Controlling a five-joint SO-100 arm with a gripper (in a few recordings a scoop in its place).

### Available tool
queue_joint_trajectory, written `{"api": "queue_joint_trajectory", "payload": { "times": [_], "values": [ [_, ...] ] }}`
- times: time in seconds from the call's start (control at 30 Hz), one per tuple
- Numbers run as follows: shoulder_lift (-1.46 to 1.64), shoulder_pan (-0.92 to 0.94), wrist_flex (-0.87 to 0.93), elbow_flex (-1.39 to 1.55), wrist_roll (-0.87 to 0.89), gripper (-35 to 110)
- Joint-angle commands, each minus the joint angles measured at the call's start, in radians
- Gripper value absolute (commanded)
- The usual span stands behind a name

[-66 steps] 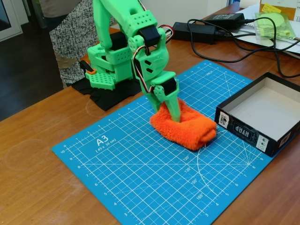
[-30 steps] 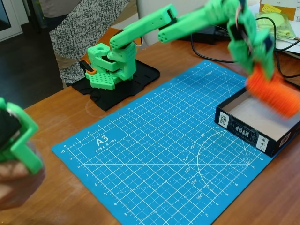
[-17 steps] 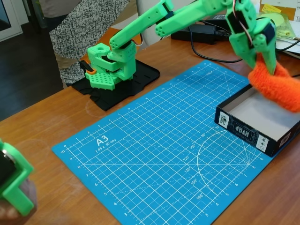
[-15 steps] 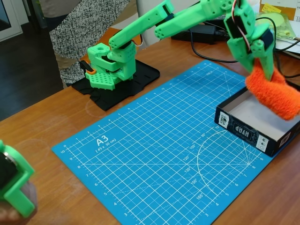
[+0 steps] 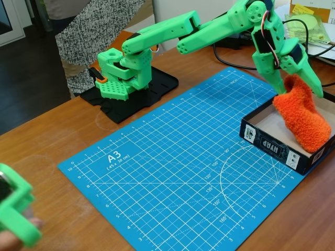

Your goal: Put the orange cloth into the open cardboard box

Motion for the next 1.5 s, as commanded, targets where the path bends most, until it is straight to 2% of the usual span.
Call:
{"api": "queue_joint_trajectory", "payload": {
  "times": [0.0, 0.43, 0.5, 0.63, 0.7, 0.8, 0.97, 1.07, 1.17, 1.33, 1.47],
  "values": [
    [0.173, 0.023, 0.025, 0.017, 0.009, 38],
    [1.042, -0.026, 0.023, 0.732, -0.041, 38],
    [1.213, -0.005, 0.005, 0.953, -0.049, 38],
    [1.812, 0.117, -0.291, 1.706, -0.072, 34],
    [2.006, 0.135, -0.327, 1.893, -0.083, 32],
    [2.037, 0.17, -0.265, 1.942, -0.046, 28],
    [2.209, 0.215, -0.405, 2.342, -0.028, 5],
    [2.365, 0.256, -0.474, 2.493, -0.071, 0],
    [2.479, 0.291, -0.476, 2.592, -0.12, 0],
    [2.786, 0.287, -0.477, 2.928, -0.189, 0],
    [2.816, 0.328, -0.526, 3.077, -0.193, 0]
  ]
}}
